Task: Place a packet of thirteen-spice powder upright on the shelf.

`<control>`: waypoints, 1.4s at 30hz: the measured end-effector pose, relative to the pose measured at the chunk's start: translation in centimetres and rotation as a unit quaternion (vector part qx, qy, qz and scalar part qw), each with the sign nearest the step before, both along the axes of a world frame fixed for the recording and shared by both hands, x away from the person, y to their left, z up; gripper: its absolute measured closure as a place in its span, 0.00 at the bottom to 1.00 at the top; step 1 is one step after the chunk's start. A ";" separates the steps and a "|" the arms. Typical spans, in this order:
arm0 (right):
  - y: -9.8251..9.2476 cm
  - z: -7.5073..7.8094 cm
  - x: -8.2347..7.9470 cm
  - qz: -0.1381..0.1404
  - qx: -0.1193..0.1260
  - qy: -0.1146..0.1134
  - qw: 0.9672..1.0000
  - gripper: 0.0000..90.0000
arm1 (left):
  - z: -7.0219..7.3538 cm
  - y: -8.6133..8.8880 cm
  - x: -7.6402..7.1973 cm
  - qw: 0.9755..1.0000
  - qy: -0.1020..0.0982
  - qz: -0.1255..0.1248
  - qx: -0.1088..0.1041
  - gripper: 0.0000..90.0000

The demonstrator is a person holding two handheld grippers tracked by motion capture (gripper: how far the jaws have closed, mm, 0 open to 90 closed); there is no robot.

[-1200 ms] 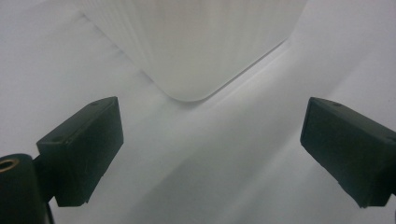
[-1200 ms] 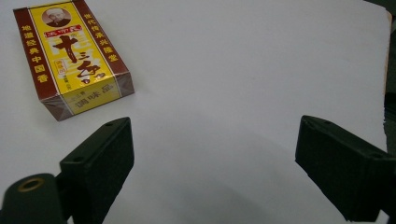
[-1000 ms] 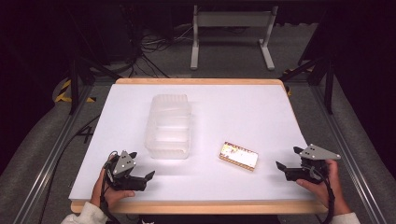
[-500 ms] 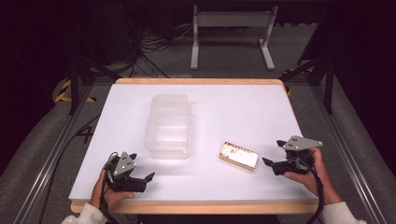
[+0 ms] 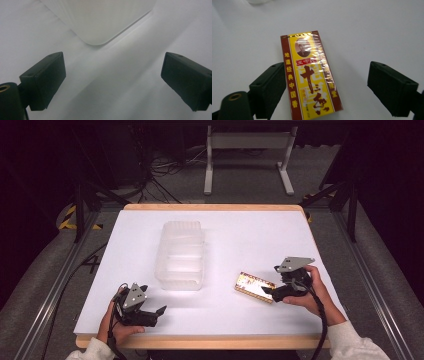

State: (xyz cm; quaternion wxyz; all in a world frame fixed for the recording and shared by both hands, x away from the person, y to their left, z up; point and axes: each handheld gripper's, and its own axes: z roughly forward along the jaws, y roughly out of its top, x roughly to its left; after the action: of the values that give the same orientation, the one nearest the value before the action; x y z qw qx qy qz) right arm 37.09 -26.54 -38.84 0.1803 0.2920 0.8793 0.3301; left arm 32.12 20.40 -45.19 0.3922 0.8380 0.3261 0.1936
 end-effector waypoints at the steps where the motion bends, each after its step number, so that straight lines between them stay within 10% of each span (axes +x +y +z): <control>1: 0.6 0.0 0.2 0.007 -0.006 0.004 1.000 0.18 | 0.0 0.0 0.0 1.000 0.000 0.000 0.000 0.07; 16: 6.4 -1.0 2.6 0.077 -0.071 0.052 0.993 0.17 | 0.0 0.1 0.0 1.000 0.002 -0.001 0.001 0.07; 33: 9.1 -2.3 5.3 0.068 -0.121 0.117 0.983 0.24 | -0.1 0.1 0.0 1.000 0.003 -0.003 0.002 0.07; 42: 9.2 -2.4 5.4 0.063 -0.132 0.113 0.983 0.34 | -0.1 0.2 0.0 1.000 0.005 -0.003 0.003 0.07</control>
State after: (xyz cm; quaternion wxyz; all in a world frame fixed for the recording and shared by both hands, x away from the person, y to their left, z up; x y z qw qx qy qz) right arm 42.49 -17.29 -41.27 0.0959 0.2447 0.9466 0.1868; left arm 32.10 20.56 -45.29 0.3888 0.8410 0.3251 0.1893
